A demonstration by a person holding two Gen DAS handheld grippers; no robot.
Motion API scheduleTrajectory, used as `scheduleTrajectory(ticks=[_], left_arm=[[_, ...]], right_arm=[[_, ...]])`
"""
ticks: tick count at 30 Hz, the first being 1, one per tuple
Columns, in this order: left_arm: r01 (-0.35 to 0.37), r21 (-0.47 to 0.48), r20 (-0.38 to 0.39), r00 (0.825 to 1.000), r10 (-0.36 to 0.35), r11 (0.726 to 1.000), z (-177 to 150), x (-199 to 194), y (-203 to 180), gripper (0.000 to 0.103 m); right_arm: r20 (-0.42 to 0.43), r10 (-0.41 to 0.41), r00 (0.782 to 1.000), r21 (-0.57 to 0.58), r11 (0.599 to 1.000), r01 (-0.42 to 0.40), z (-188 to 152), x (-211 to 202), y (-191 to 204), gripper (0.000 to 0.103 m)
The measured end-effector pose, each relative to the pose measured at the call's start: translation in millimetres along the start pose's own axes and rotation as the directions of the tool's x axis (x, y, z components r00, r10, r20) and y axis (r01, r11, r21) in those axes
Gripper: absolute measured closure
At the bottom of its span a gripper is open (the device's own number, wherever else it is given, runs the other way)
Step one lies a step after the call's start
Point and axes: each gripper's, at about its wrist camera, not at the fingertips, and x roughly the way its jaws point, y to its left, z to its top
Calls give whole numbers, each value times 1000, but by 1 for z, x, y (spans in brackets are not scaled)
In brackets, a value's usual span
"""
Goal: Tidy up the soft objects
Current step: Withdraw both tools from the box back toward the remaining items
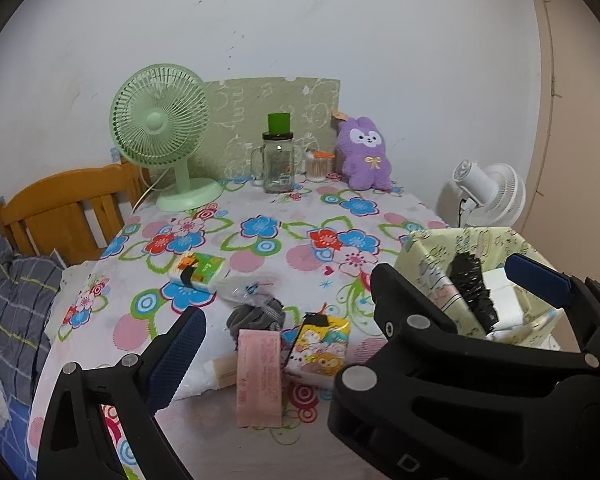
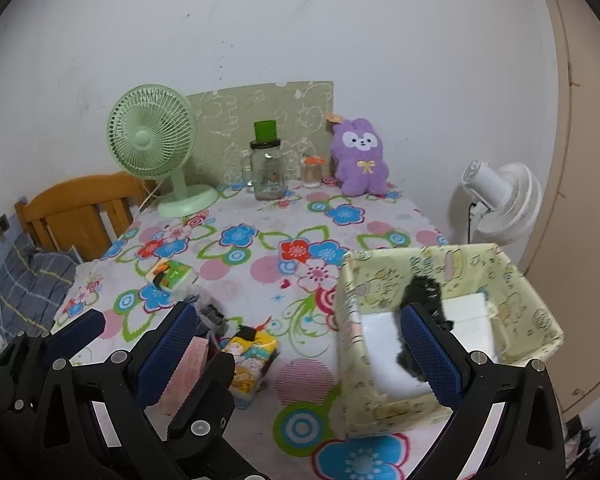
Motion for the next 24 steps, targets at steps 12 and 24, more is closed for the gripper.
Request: scheduleTrajectory(ticks=[12, 24], left_arm=[[-49, -40, -20, 999, 48, 998, -23, 13, 23, 3], [-69, -53, -95, 993, 64, 996, -42, 38, 40, 8]], right_arm=[[-21, 23, 1000, -51, 998, -24, -17, 21, 24, 0], [-77, 24, 997, -83, 996, -30, -36, 53, 40, 0]])
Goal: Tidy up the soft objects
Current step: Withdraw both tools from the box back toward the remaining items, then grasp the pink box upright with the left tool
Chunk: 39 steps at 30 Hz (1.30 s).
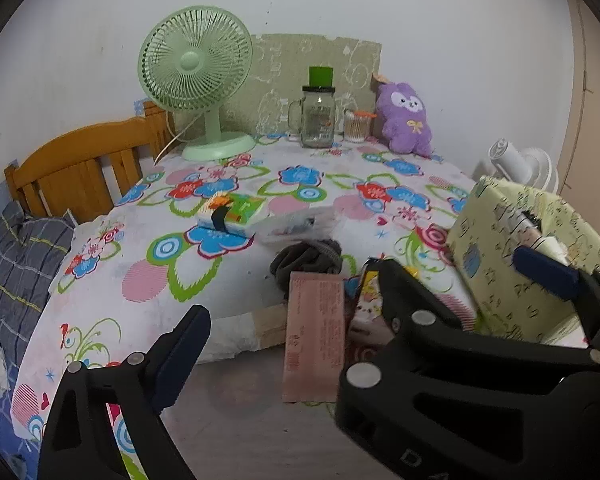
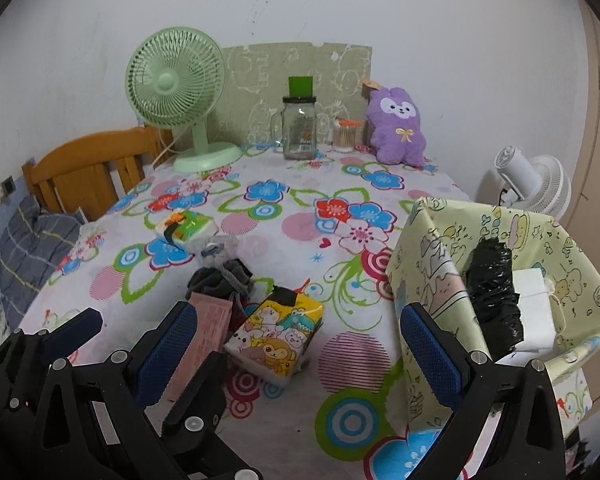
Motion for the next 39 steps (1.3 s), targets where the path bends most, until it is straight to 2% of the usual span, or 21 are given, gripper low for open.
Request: scheduleTrajectory(ticks=[6, 10, 18, 20, 24, 30, 35, 39], left_arm=[[-7, 0, -8, 1000, 7, 1000, -3, 5, 4, 9], [5, -2, -18, 1000, -5, 1000, -4, 7, 6, 10], [27, -3, -39, 999, -27, 1000, -10, 9, 9, 15], [27, 2, -37, 999, -27, 1000, -11, 8, 10, 15], [28, 10, -45, 999, -27, 1000, -15, 10, 10, 15], [28, 22, -74, 997, -27, 999, -20, 19, 12, 21], [44, 29, -89, 995, -41, 999, -22, 23, 9, 24], [60, 37, -102, 993, -56, 998, -23, 28, 5, 32]], right_arm=[[28, -29, 999, -23, 999, 30, -2, 3, 5, 1], [31, -33, 999, -28, 999, 34, -1, 2, 6, 7], [11, -38, 999, -24, 999, 38, -8, 2, 9, 10], [-7, -22, 1000, -11, 1000, 22, -10, 3, 8, 17], [-42, -1, 999, 15, 1000, 2, -16, 8, 8, 17], [-76, 2, 997, 6, 1000, -2, -22, 17, 12, 22], [-98, -3, 995, 18, 1000, 5, -27, 24, 10, 22], [-116, -8, 993, 43, 999, 13, -31, 27, 4, 22]])
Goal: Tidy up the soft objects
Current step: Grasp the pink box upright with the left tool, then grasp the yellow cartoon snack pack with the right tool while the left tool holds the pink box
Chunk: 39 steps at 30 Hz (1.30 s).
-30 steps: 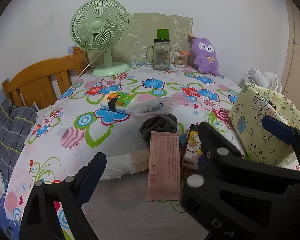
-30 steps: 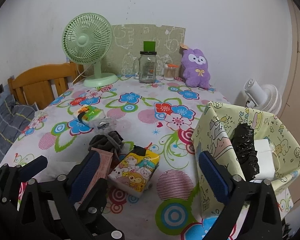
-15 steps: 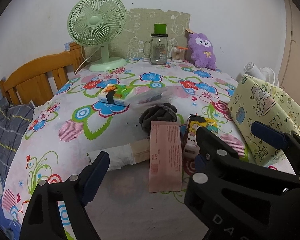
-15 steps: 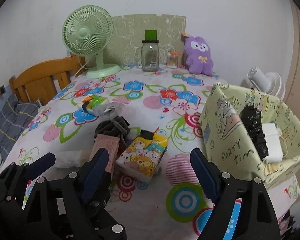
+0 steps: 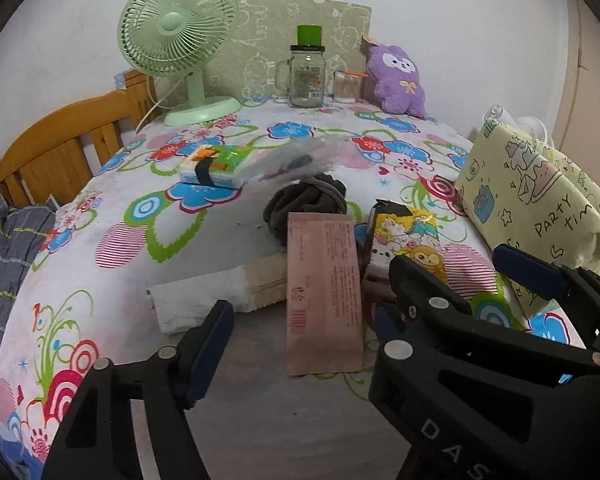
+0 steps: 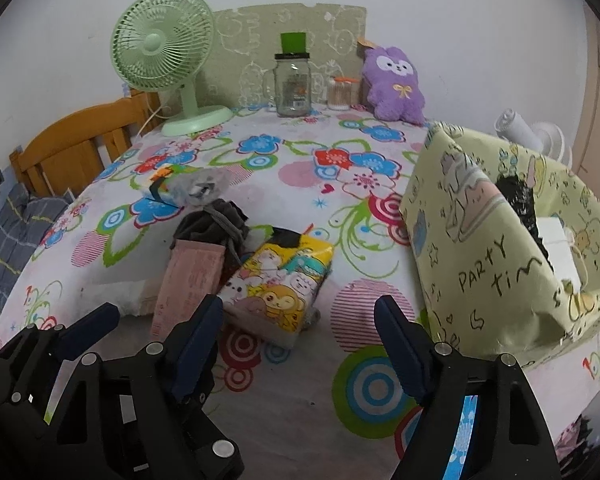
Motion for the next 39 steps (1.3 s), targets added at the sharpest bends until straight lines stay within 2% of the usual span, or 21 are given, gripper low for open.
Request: scheduleTrajectory(ticks=[3, 8, 10, 14, 23, 37, 39], left_arm=[[23, 6, -10, 1000, -23, 1000, 0, 4, -2, 43], [10, 14, -14, 1000, -10, 1000, -1, 7, -3, 51], [6, 20, -14, 1000, -6, 1000, -1, 7, -3, 63], [19, 13, -21, 1000, -19, 1000, -1, 5, 2, 63], [-28, 0, 25, 999, 28, 1000, 4, -8, 13, 63], [-56, -17, 11, 998, 56, 998, 15, 11, 21, 63], [-59, -17, 1, 998, 59, 998, 14, 14, 21, 64]], right_arm=[[-11, -7, 1000, 6, 1000, 7, -2, 2, -3, 24], [-23, -14, 1000, 9, 1000, 14, -5, 5, -5, 24], [-27, -11, 1000, 11, 1000, 11, -5, 6, -5, 24], [-23, 2, 1000, 8, 1000, -2, -5, 4, -3, 24], [-2, 45, 999, -3, 999, -45, 4, 1, 12, 24], [-30, 28, 999, 15, 1000, -28, 16, 26, 15, 25], [-42, 32, 999, 17, 999, -31, 17, 31, 15, 29]])
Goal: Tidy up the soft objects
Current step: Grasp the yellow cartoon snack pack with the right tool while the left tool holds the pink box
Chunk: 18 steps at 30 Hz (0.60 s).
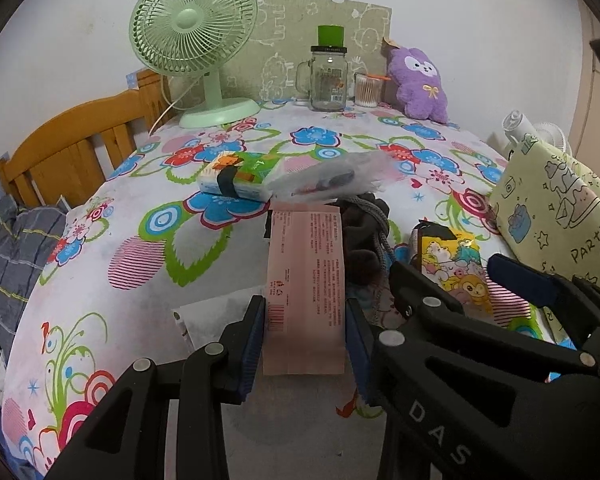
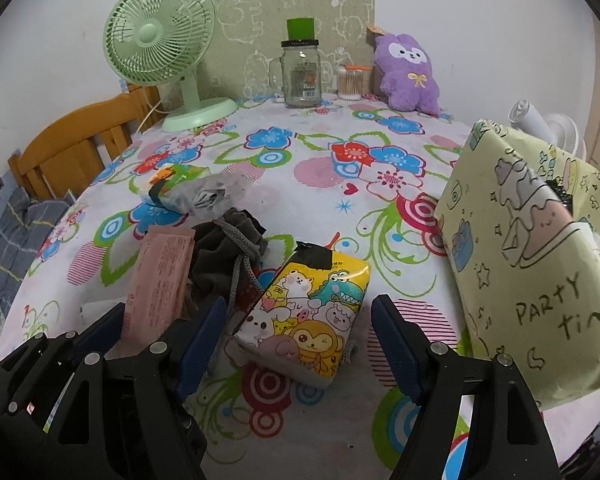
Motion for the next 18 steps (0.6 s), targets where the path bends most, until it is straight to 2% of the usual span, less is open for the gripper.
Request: scheduleTrajectory(ticks=[1, 6, 8, 18], left_arm=[[-2, 3, -2, 1000, 2, 1000, 0, 1, 0, 64], [7, 1, -5, 1000, -7, 1000, 0, 1, -1, 64], [22, -4, -6, 1000, -22, 1000, 0, 0, -1, 64], [40, -4, 5, 999, -40, 999, 1, -13, -9, 64]], right_arm=[[-11, 6, 1000, 3, 1000, -6, 0, 3, 0, 35], [-29, 10, 1000, -2, 1000, -10, 0, 5, -1, 42], [-25, 8, 1000, -7, 1000, -9, 0, 3, -1, 50], [-15, 17, 1000, -16, 1000, -18, 2, -11, -6, 54]])
